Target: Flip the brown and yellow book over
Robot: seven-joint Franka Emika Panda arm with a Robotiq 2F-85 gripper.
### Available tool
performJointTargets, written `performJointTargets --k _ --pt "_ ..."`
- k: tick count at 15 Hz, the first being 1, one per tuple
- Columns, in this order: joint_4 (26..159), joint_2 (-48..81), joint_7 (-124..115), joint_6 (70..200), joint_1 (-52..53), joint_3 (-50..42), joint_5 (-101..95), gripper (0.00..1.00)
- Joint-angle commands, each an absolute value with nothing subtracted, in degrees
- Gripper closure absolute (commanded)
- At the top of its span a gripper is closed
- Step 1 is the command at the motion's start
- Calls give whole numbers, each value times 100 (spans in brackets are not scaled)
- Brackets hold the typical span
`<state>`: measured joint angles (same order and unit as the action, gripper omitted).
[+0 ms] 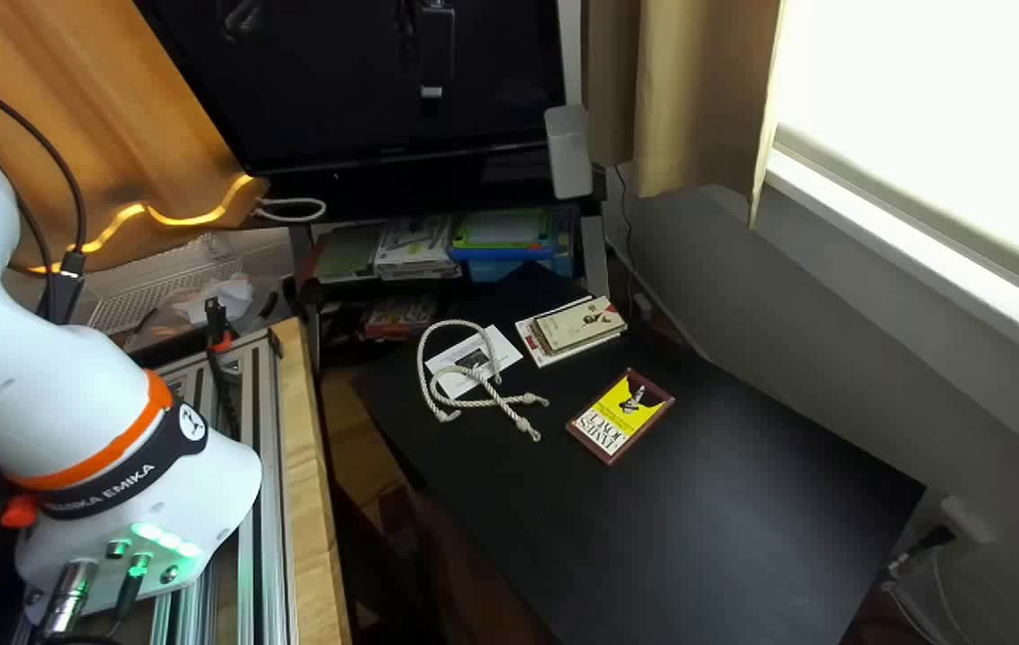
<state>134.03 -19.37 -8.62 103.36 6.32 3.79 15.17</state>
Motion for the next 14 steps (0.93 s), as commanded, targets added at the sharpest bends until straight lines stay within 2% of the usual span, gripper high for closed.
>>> performJointTargets --k 1,9,14 --pt "13394 -1935 -845 10321 564 439 1533 0" --pt "13388 -1932 -845 10321 564 439 1533 0" --pt "12965 -950 -1269 10291 329 377 1455 0"
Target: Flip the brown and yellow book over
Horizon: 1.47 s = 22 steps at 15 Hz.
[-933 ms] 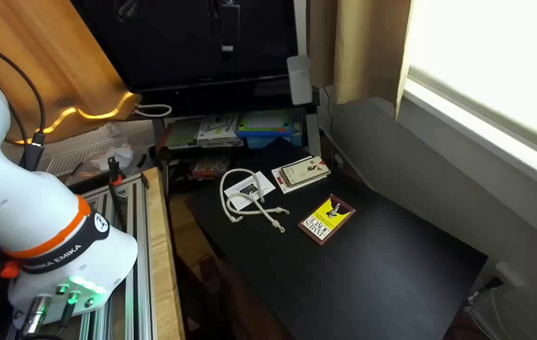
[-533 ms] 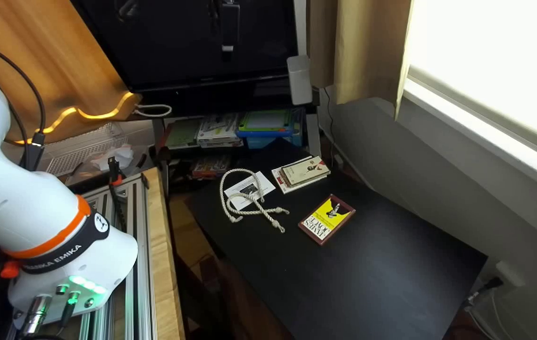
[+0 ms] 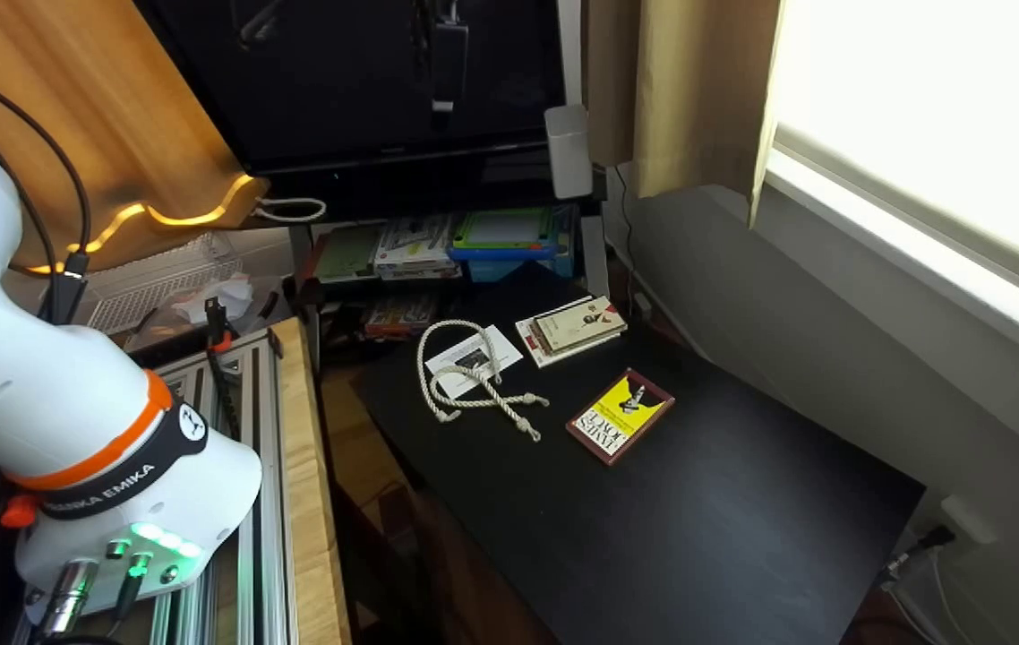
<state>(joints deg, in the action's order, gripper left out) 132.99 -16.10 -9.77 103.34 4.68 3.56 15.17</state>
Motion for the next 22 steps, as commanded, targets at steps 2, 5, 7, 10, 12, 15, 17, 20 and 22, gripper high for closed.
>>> performJointTargets --k 2,5,7,10,12,15,17,20,22 --pt "12783 -487 -1545 10407 308 457 1270 0" --pt "12591 117 -2031 11005 445 617 633 0" --pt "12478 495 -2337 11313 575 689 79 0" --pt "12310 927 -2587 11593 795 701 -568 0" --pt "12202 1183 -2725 11649 945 657 -1063 0" --pt "12083 1544 -2537 11641 997 603 -1235 0" --pt "12163 1401 -2562 11594 1009 602 -1085 0" --pt "12083 1543 -2550 11594 1017 573 -1109 0" --pt "12058 1545 -2547 11594 1017 573 -1111 0"
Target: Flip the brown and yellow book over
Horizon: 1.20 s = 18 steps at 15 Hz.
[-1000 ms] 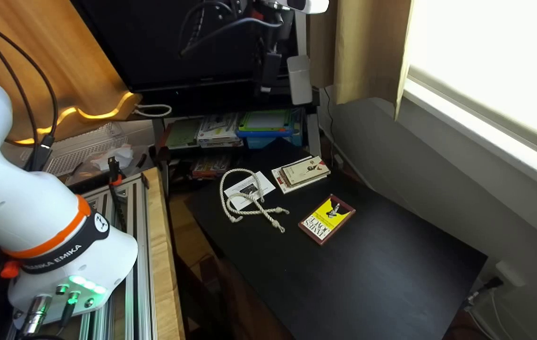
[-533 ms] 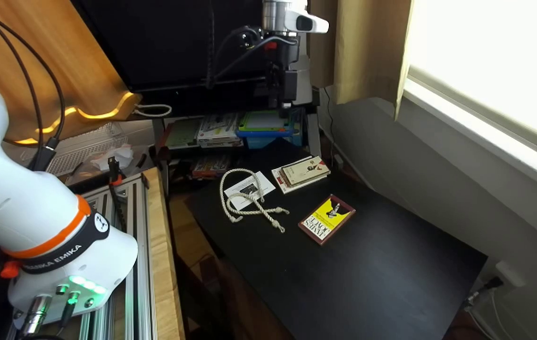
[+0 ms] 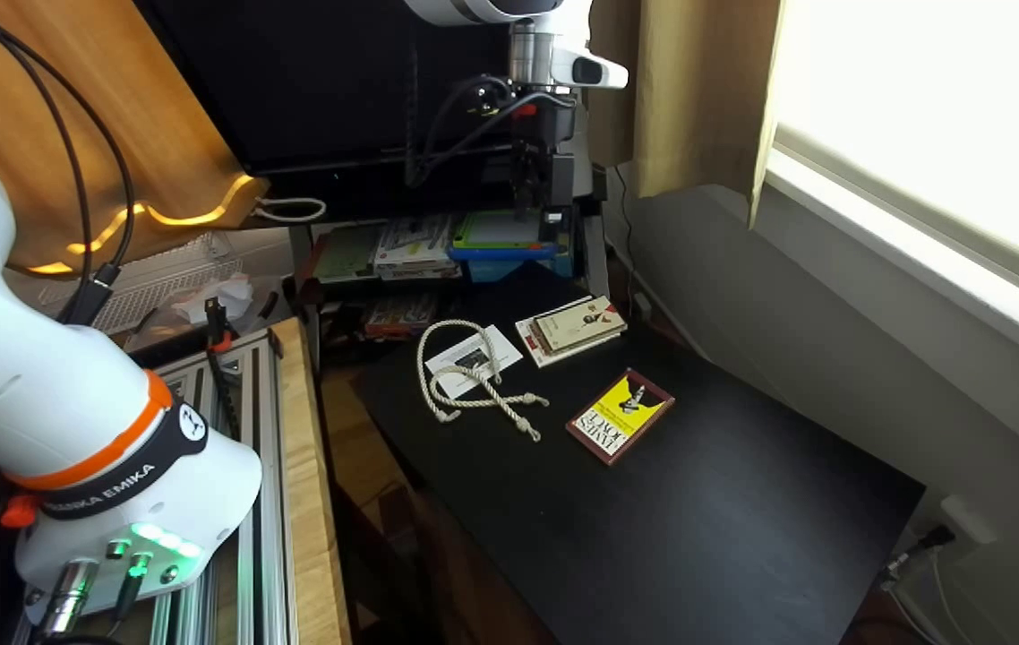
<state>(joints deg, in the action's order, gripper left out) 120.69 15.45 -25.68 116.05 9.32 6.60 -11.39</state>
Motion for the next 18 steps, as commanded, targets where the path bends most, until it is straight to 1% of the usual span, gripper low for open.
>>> performJointTargets --k 1,8,10,14,18 --pt "12052 1545 -2546 11594 1017 573 -1111 0" --pt "11783 2280 -3314 11756 1516 407 -2436 0" --pt "11754 2486 -3486 11971 1638 352 -2721 0" --pt "11749 2971 -3765 12901 1727 163 -3033 0" --pt "11684 3550 -4017 14394 1854 -258 -3450 0"
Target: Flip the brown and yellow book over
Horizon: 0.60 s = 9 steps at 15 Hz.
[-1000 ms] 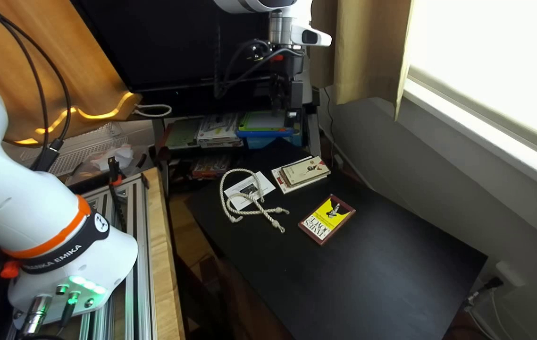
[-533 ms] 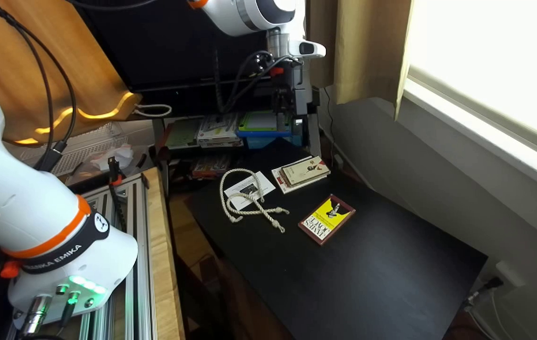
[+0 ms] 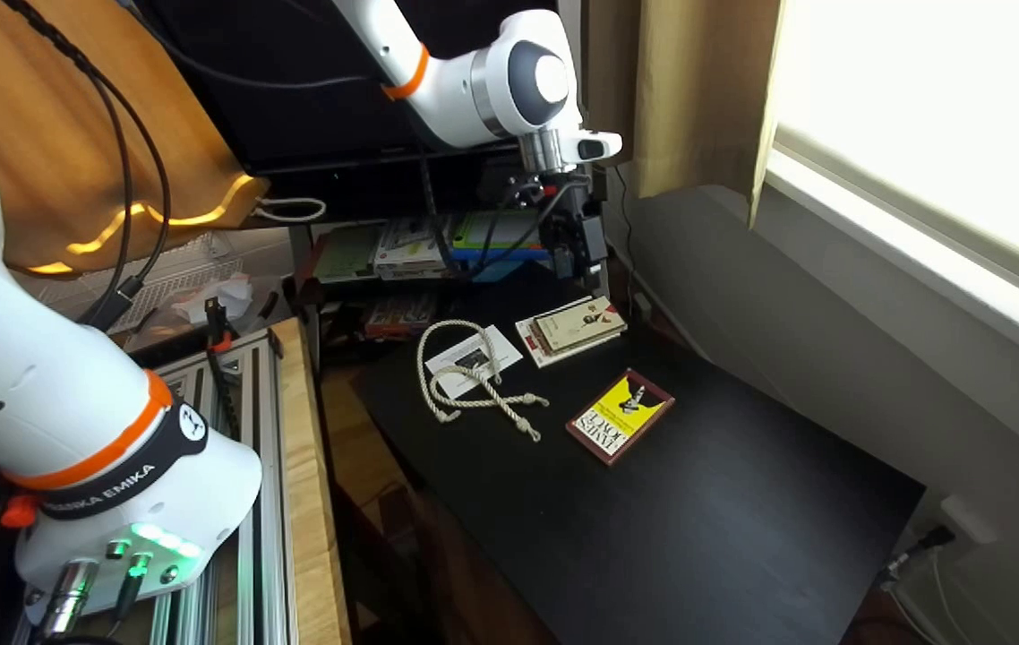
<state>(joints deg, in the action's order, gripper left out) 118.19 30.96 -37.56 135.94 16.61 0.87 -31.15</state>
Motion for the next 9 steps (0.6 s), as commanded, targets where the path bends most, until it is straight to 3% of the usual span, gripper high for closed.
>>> performJointTargets --k 1,5,9 --pt "11640 3707 -4091 14716 1924 -410 -3555 0" --pt "11444 4385 -3815 15817 1910 -632 -3208 0" --pt "11513 4450 -3462 15921 2042 -773 -2830 0"
